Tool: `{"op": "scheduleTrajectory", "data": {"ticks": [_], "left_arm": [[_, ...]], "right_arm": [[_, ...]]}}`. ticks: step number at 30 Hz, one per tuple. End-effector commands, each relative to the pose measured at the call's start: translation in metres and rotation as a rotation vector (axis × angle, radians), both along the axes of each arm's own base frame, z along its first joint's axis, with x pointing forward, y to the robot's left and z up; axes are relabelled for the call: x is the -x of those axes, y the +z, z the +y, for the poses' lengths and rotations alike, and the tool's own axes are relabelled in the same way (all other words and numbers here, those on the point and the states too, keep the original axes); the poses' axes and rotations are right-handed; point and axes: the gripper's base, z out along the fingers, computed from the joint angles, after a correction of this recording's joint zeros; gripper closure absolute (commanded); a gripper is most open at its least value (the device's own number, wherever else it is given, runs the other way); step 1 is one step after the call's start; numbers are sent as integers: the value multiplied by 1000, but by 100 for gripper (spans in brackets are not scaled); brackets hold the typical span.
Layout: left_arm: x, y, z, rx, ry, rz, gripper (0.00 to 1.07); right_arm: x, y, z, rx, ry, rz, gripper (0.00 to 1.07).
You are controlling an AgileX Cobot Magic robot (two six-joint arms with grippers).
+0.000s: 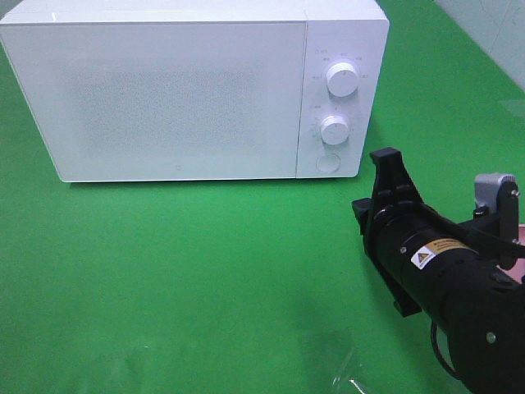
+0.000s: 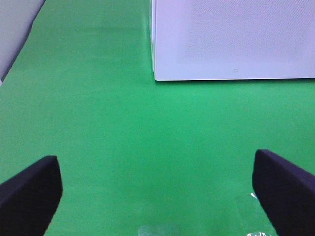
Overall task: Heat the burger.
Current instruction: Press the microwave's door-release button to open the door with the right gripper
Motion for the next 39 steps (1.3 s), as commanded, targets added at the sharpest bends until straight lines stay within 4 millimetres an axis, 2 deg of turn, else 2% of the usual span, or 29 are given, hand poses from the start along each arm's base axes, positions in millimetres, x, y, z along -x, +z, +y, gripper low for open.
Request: {"op": "scheduleTrajectory", "data": {"ticks": [1, 5, 11, 22, 39], "left_arm": [[2, 0, -1, 9, -6, -17, 9], [2, 0, -1, 9, -6, -17, 9], [2, 0, -1, 9, -6, -17, 9], [2, 0, -1, 9, -6, -17, 9], [2, 0, -1, 8, -5, -17, 9]], "right_arm": [[-7, -11, 1, -25, 2, 47, 107], [-16, -15, 2, -33, 2, 74, 107], [-43, -18, 5, -44, -7, 90, 107], [-79, -23, 4, -63, -49, 110, 107], [-127, -31, 4, -105, -119, 123, 107]]}}
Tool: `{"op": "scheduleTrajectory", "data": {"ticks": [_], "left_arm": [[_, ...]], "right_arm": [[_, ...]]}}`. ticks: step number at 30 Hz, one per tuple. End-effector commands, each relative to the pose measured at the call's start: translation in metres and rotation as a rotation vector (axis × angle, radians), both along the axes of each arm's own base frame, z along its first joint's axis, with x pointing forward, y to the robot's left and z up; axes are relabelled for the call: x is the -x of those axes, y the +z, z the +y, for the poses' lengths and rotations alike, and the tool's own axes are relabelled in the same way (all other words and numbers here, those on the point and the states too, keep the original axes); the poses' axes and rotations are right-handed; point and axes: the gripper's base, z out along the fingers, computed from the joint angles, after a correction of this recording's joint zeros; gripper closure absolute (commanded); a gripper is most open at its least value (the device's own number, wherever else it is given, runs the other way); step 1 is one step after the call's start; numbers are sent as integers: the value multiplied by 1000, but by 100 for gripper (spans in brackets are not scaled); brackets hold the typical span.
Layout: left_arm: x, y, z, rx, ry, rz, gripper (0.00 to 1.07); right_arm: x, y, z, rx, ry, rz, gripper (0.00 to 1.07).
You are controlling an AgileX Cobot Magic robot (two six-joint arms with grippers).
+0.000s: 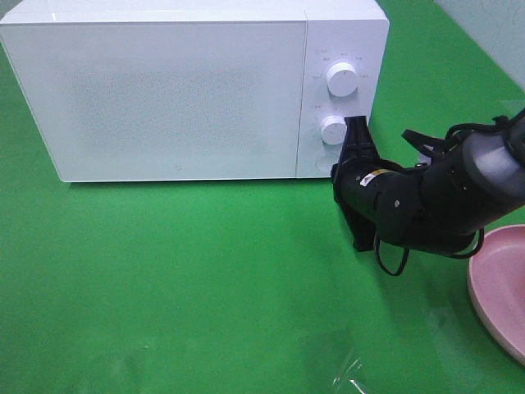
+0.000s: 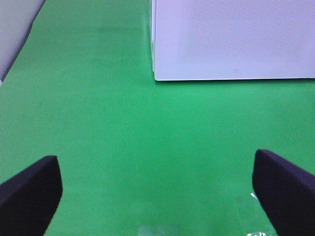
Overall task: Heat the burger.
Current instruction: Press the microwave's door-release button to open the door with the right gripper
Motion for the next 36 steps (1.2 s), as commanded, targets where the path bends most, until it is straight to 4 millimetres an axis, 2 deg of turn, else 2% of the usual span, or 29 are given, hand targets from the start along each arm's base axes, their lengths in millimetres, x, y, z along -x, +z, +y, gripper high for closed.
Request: {"op": "scheduleTrajectory", "data": {"ticks": [1, 8, 14, 27, 36], "left_arm": [[2, 0, -1, 8, -5, -17, 9], [2, 0, -1, 8, -5, -17, 9], [2, 0, -1, 9, -6, -17, 9], [2, 0, -1, 9, -6, -17, 9], [2, 0, -1, 9, -6, -17, 9]], "right_arm": [[-13, 3, 1, -18, -13, -21, 107], [-21, 6, 5, -58, -25, -5, 107], [-30, 0, 8, -71, -42, -3, 107], [-35, -9, 3, -70, -124, -50, 107], [-46, 5, 8, -92, -117, -165, 107]]}}
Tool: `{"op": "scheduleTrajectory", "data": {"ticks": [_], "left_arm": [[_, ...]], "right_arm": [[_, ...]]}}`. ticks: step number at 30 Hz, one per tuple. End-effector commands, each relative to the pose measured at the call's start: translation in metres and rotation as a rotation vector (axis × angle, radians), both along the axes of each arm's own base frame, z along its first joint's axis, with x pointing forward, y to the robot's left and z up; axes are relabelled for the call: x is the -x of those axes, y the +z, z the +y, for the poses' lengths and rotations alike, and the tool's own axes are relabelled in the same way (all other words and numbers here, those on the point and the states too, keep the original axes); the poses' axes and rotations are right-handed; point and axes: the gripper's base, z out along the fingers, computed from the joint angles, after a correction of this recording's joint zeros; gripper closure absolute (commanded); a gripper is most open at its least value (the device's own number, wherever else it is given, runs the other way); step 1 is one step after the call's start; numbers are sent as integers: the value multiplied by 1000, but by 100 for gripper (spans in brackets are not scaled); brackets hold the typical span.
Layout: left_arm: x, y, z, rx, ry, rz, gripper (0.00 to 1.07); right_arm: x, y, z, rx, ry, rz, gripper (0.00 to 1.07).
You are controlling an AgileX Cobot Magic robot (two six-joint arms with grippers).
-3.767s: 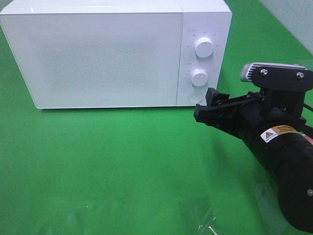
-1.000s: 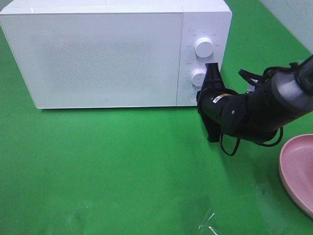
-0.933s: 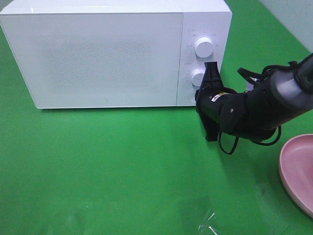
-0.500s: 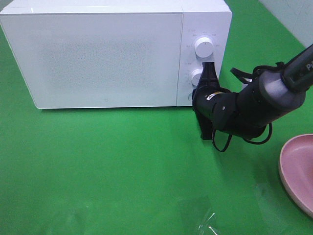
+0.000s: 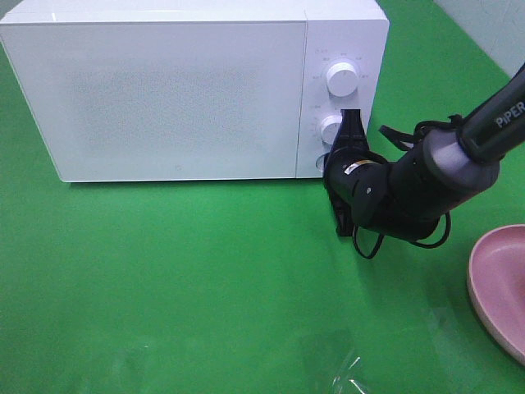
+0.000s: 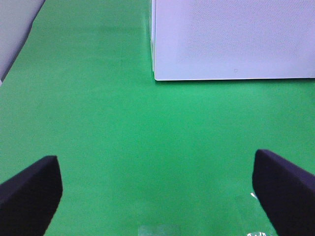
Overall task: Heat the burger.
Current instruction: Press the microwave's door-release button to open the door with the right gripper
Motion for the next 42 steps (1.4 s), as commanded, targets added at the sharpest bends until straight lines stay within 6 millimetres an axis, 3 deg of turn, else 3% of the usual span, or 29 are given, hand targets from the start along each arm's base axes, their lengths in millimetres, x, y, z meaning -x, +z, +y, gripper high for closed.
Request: {"op": "scheduleTrajectory", "data": {"ticks": [1, 12, 20, 30, 42], "left_arm": [[2, 0, -1, 9, -6, -17, 9], [2, 0, -1, 9, -6, -17, 9], [2, 0, -1, 9, -6, -17, 9], [2, 0, -1, 9, -6, -17, 9], [2, 0, -1, 9, -6, -17, 9]], "right_arm": [[-14, 17, 0, -15, -23, -128, 107], [-26, 39, -1, -38, -98, -327, 107], [-40, 35, -2, -26, -141, -415, 107], [-44, 37, 1, -16, -133, -428, 107], [-39, 27, 0, -14, -117, -337, 107]]}}
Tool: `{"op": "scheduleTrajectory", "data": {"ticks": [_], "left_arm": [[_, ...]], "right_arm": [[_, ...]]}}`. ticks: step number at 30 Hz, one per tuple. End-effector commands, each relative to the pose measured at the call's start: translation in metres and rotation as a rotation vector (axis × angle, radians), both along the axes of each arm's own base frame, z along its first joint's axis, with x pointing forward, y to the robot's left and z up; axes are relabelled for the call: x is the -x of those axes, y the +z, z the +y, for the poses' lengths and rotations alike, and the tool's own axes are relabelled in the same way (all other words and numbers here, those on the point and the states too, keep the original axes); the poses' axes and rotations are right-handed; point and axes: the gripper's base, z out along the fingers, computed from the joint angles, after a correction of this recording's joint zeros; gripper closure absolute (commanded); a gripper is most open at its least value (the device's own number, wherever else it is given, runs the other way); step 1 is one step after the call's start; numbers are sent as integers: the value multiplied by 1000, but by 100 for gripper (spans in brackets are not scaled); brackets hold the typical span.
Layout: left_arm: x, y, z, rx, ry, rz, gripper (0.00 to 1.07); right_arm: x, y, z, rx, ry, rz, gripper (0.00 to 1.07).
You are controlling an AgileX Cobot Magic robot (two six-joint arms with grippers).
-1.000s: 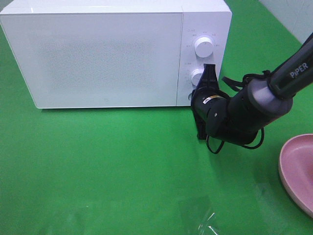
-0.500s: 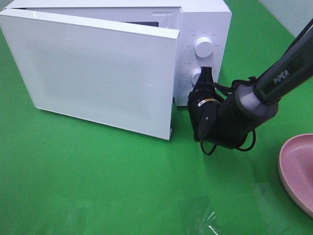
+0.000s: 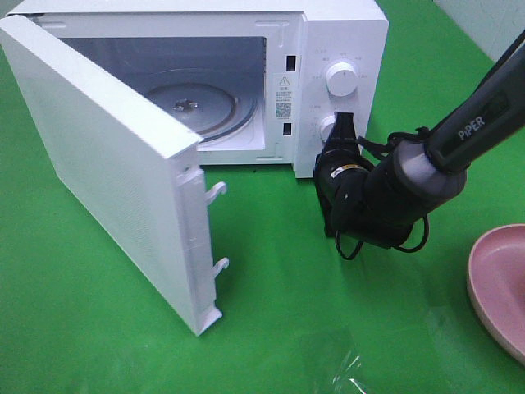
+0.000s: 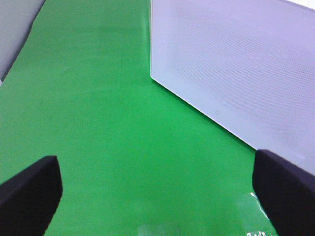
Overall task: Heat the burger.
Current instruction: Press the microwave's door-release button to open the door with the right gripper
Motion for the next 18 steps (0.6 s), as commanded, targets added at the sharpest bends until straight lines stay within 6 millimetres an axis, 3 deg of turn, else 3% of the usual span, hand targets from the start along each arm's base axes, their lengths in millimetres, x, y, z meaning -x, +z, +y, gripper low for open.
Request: {"op": "scheduleTrajectory", "data": {"ticks": [1, 14, 18], "left_arm": [[2, 0, -1, 9, -6, -17, 9], [2, 0, -1, 9, -6, -17, 9], [2, 0, -1, 9, -6, -17, 9]], "right_arm": [[-26, 35, -14, 8, -61, -271, 107], [-10, 33, -18, -3, -22, -214, 107], [6, 29, -24, -8, 5, -106, 107]]}}
